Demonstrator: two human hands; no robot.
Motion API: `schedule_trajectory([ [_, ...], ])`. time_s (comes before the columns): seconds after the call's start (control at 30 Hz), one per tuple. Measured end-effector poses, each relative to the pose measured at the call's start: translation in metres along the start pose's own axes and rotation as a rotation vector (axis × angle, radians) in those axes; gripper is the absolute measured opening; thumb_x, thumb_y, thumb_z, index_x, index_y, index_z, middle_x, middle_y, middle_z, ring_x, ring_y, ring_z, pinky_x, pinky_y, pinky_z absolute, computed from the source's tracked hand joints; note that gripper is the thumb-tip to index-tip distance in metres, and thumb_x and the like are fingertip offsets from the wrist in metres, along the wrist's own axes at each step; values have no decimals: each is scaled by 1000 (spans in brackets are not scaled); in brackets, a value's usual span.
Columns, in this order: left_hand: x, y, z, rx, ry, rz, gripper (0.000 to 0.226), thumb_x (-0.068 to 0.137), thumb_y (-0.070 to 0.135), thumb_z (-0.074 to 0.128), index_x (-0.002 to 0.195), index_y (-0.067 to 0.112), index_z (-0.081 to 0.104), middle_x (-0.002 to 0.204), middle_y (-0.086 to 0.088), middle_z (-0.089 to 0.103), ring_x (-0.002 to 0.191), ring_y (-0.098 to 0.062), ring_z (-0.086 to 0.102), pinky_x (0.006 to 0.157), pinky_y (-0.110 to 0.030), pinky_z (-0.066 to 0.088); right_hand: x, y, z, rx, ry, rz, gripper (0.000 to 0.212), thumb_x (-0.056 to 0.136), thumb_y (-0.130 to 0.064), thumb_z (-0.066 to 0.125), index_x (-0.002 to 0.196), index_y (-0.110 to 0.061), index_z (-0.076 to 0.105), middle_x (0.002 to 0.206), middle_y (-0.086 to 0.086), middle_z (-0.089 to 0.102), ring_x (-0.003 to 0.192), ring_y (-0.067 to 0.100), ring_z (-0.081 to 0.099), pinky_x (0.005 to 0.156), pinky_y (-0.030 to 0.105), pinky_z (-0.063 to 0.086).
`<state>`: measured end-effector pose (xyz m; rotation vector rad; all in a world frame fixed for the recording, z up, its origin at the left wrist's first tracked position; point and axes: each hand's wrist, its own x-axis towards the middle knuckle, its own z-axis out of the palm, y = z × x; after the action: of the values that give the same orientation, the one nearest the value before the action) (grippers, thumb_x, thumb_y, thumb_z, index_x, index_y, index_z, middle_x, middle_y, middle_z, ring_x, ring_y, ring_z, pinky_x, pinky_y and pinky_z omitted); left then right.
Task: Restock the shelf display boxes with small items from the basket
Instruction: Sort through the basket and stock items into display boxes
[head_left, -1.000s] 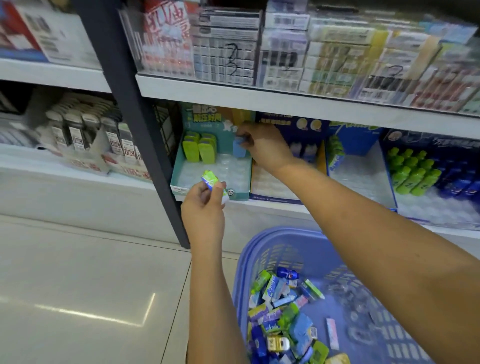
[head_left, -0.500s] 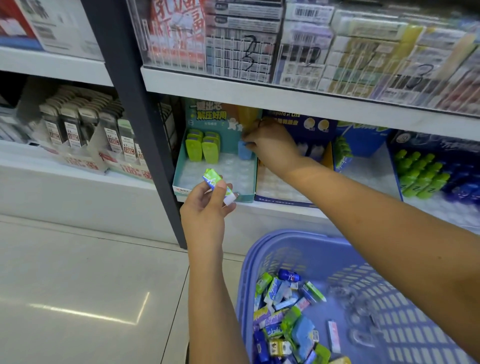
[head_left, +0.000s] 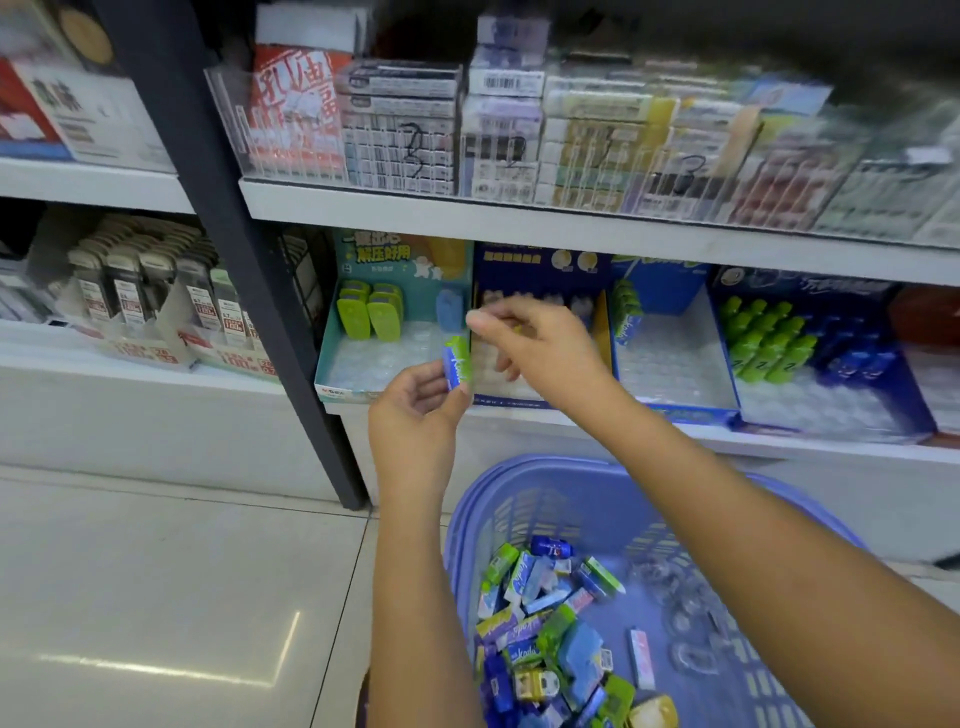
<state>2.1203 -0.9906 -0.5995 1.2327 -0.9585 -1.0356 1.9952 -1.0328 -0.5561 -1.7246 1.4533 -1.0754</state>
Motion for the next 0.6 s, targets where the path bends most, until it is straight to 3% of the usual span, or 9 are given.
schedule_trajectory([
  [0.1,-11,4,28,174,-14,153,21,80,6,70,93,21,66,86,10,68,78,-1,64,71,-9,50,-32,1,-22,89,115,120,27,71,-39,78,89,-20,68,75,0,63,59,15,62,57,31,55],
  [0.2,-27,4,63,277,-17,271,20,81,9,68,92,24,62,85,10,65,77,1,61,66,-9,48,-47,9,-44,139,266,180,25,70,-33,80,81,-15,67,70,4,65,61,19,65,64,37,58],
  [0.33,-45,-4,102,328,-25,361,16,82,13,68,96,17,59,90,1,63,78,-12,59,69,-23,49,-56,26,-69,73,335,174,18,73,-32,78,75,-21,64,67,0,63,58,11,60,59,30,54],
  [0.4,-49,-8,115,333,-51,393,19,83,13,67,100,16,59,93,1,61,77,-9,57,69,-24,48,-57,35,-82,-4,364,144,18,74,-34,77,72,-24,62,66,-7,63,58,2,58,59,21,53],
  [0.5,-49,-14,131,407,-191,440,34,88,17,61,121,15,56,113,1,58,97,-4,55,84,-18,46,-48,52,-107,-139,399,84,11,83,-28,68,88,-19,68,75,-8,67,68,2,61,67,19,51],
  [0.6,-48,-27,143,681,-441,446,51,91,19,57,139,11,41,139,-5,46,129,-13,38,102,-17,27,-27,73,-131,-179,436,54,15,85,-16,66,98,-10,65,82,1,67,73,10,60,69,19,48],
])
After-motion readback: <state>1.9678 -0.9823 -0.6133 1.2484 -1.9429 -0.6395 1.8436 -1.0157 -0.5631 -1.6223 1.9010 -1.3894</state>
